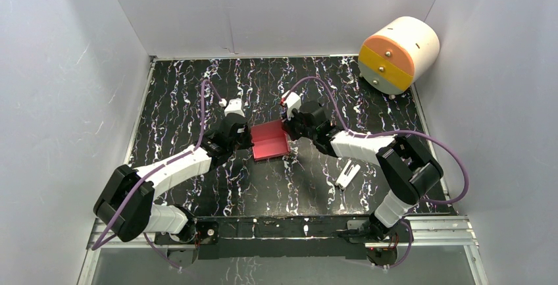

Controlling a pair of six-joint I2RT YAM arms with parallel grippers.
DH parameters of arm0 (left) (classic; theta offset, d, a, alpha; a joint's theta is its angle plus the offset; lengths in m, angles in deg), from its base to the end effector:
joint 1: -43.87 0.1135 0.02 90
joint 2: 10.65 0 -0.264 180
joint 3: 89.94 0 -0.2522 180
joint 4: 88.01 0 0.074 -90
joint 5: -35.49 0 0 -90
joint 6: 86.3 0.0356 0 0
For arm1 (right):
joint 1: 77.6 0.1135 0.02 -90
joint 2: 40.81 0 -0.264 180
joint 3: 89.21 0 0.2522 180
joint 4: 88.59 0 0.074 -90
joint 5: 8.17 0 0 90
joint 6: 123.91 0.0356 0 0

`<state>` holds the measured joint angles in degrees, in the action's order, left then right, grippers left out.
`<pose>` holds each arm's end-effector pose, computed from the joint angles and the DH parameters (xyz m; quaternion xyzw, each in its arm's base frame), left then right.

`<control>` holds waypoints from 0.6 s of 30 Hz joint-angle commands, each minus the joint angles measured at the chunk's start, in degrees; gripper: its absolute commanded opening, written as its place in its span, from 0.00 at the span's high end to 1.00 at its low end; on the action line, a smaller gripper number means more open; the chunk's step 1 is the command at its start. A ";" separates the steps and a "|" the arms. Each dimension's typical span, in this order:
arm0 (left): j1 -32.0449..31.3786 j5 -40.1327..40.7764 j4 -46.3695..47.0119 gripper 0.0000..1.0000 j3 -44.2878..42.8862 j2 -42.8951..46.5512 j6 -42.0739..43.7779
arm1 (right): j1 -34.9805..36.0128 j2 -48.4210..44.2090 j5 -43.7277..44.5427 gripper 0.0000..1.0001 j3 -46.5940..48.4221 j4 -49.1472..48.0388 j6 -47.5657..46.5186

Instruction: Fold the paper box

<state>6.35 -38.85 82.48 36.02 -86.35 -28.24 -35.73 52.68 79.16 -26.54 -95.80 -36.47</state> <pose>0.2294 -0.1640 0.2202 -0.0248 0.8652 -0.1797 0.4675 0.2618 0.2369 0.2039 -0.3281 0.7697 0.2025 0.5089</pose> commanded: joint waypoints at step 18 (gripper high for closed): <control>-0.36 0.84 10.02 0.98 -3.09 -2.21 -0.99 | 5.66 5.45 25.68 0.99 2.16 -15.02 22.06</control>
<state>6.61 -37.89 86.22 34.54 -88.80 -29.73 -30.71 56.90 100.69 -26.45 -102.03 -18.79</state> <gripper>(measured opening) 0.025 0.020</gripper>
